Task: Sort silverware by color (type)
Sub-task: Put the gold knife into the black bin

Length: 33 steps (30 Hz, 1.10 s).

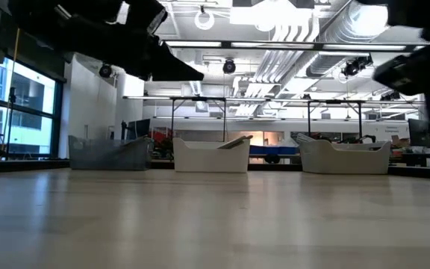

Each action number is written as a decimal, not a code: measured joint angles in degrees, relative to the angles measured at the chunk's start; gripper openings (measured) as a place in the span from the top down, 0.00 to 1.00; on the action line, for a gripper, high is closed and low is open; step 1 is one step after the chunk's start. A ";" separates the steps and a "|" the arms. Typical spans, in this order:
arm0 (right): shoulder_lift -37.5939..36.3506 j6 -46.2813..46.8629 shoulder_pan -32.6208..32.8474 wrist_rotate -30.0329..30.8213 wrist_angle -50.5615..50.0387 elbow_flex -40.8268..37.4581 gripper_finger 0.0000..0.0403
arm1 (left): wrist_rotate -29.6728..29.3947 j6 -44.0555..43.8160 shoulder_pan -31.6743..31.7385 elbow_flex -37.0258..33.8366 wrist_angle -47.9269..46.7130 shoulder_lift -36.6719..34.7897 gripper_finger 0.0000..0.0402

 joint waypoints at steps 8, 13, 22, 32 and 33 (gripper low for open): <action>0.11 7.23 5.32 -6.20 -4.39 0.00 0.64 | -0.77 -2.09 -1.53 -2.59 1.06 0.04 1.00; 0.11 10.60 7.67 -9.28 -5.61 0.00 0.64 | -1.60 -2.07 -1.53 -4.29 1.37 0.07 1.00; 7.74 4.73 8.42 -11.64 -9.54 4.85 0.64 | -2.00 -2.63 -1.48 -4.54 1.60 0.07 1.00; 24.56 -12.57 8.42 -12.65 -24.50 22.67 0.64 | -2.00 -2.59 -1.48 -4.54 1.91 0.07 1.00; 25.47 -13.46 8.42 -12.57 -24.40 23.66 0.64 | -2.00 -2.57 -1.48 -4.54 1.91 0.07 1.00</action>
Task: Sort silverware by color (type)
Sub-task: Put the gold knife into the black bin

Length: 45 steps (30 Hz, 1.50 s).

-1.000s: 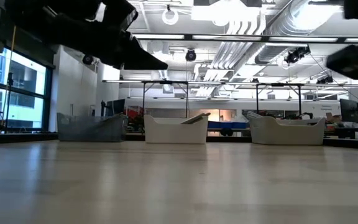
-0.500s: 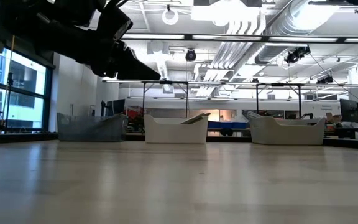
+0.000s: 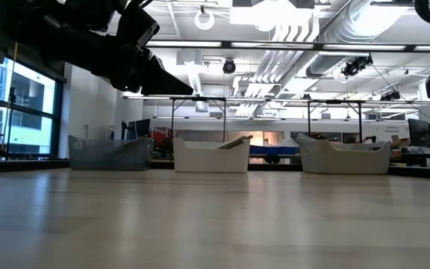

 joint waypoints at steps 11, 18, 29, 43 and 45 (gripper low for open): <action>2.32 -2.08 -0.17 -2.45 4.13 0.72 0.71 | 0.00 -0.48 0.00 0.00 -0.15 0.02 1.00; 2.14 -2.69 -0.20 -2.32 6.39 -1.14 0.80 | 0.00 -0.50 0.00 0.02 -0.49 0.02 1.00; 2.27 -2.05 -4.40 0.75 6.83 -1.30 0.98 | -0.55 -2.71 0.68 0.02 -0.94 0.02 1.00; 0.35 -4.74 -8.45 22.82 13.40 -1.74 1.00 | -1.89 -4.41 1.22 -0.31 1.19 0.04 1.00; -1.73 -6.50 -9.24 26.79 13.62 -1.58 1.00 | -1.91 -4.11 1.22 -1.78 4.96 0.04 1.00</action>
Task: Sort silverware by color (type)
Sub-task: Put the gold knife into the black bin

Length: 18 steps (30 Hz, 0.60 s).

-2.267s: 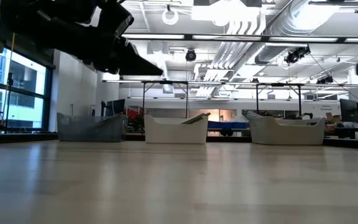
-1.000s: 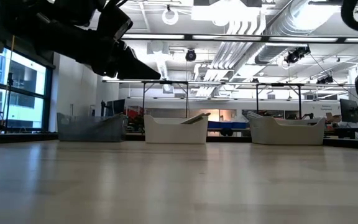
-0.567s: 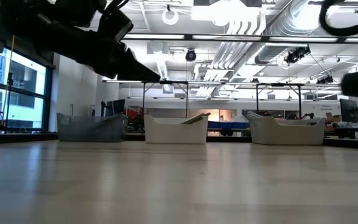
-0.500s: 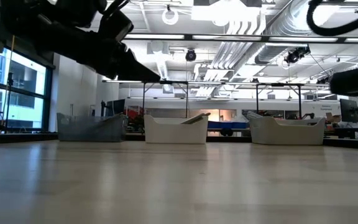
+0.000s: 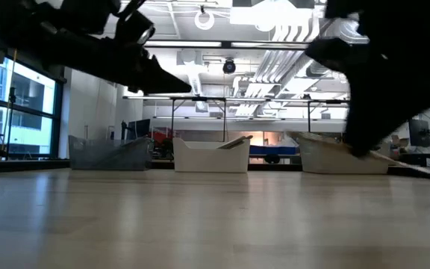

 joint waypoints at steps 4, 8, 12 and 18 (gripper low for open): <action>-4.20 -4.78 -2.04 5.04 6.40 -3.25 1.00 | -0.02 0.04 0.00 -4.78 8.90 -0.09 1.00; -10.97 -11.87 -5.01 8.68 27.95 -14.02 1.00 | 0.00 0.11 0.00 -8.75 15.25 -1.47 1.00; -17.45 -22.42 -9.55 8.88 57.71 -27.89 1.00 | -0.01 -0.14 0.00 -10.51 16.71 -4.19 1.00; -20.96 -32.85 -19.01 -1.31 94.02 -40.65 1.00 | 5.10 -1.90 -0.20 -9.81 16.40 -6.34 0.99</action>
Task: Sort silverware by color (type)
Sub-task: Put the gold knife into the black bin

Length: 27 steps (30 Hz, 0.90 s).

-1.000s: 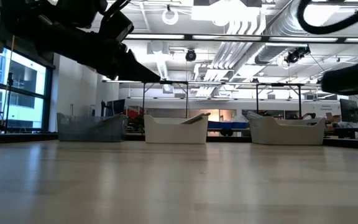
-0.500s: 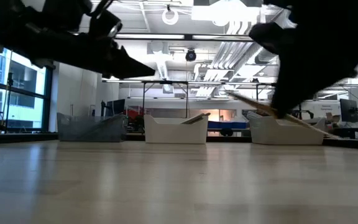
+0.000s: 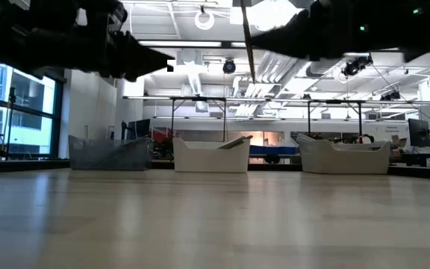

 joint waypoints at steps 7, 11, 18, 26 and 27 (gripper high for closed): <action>-0.01 -1.76 -7.41 -11.41 10.91 -0.07 1.00 | 2.52 -1.90 -1.48 6.32 -1.87 2.37 0.85; -0.03 -3.02 -9.26 -14.43 12.79 1.24 1.00 | 2.49 -1.90 -1.84 11.80 -7.15 3.48 0.73; -0.03 -3.22 -10.24 -16.73 15.06 3.23 1.00 | 2.36 -0.83 -1.13 18.73 -13.87 3.65 0.60; -0.03 -4.25 -10.29 -17.72 15.13 4.46 1.00 | 5.81 0.20 -0.50 23.89 -21.12 3.67 0.62; -0.03 -4.26 -10.46 -17.77 15.13 4.59 1.00 | 5.96 0.55 -0.50 24.38 -21.09 3.67 0.63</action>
